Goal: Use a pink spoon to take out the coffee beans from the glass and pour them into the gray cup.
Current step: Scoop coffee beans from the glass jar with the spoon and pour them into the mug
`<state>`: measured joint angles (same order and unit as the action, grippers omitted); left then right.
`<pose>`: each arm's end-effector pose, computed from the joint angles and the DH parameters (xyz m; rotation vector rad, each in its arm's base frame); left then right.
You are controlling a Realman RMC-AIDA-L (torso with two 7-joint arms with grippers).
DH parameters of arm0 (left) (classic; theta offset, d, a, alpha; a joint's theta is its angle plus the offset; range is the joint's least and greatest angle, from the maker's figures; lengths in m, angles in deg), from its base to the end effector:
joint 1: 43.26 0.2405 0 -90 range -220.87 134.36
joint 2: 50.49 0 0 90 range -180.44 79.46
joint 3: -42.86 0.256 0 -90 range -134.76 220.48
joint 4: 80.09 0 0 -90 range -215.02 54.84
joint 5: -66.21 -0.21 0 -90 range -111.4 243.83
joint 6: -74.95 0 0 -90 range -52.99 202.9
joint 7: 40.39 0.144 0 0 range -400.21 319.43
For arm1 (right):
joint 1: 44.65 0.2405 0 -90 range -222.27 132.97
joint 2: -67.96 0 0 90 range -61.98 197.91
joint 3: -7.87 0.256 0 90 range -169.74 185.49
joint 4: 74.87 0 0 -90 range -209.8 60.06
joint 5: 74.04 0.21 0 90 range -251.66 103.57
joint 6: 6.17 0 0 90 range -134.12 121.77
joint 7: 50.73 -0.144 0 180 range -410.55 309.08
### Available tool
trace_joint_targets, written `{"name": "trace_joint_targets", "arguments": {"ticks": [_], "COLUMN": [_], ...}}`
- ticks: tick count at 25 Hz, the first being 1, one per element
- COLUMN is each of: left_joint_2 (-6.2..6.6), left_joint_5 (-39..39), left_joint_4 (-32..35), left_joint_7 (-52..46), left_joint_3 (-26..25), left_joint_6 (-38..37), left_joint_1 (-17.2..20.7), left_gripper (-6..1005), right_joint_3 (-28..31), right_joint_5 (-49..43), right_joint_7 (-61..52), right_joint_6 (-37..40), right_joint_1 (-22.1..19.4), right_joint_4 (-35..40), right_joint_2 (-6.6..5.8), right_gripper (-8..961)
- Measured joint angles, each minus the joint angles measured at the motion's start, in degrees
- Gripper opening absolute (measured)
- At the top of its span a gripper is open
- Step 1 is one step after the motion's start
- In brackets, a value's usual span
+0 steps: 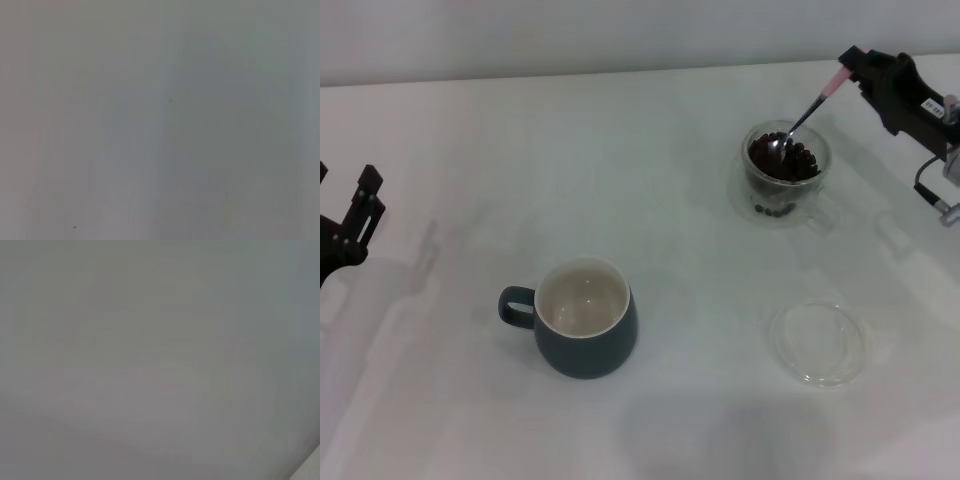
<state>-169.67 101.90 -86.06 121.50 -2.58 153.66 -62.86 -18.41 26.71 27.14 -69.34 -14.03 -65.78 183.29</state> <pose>-0.3252 0.2822 -0.0278 -1.7815 -0.5047 -0.8560 0.3362 0.3650 0.0203 -1.4162 1.6882 1.3642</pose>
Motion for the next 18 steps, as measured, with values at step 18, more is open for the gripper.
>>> {"name": "trace_joint_targets", "arguments": {"ticks": [18], "left_joint_2": [-0.09], "left_joint_5": [-0.1], "left_joint_4": [-0.1], "left_joint_7": [-0.1], "left_joint_3": [0.1], "left_joint_6": [-2.8], "left_joint_1": [0.0], "left_gripper": [621], "right_joint_3": [-7.4], "right_joint_5": [-0.1], "right_joint_7": [-0.3], "right_joint_6": [-5.9], "right_joint_1": [1.7], "right_joint_4": [-3.9], "right_joint_2": [0.47], "right_gripper": [142]}}
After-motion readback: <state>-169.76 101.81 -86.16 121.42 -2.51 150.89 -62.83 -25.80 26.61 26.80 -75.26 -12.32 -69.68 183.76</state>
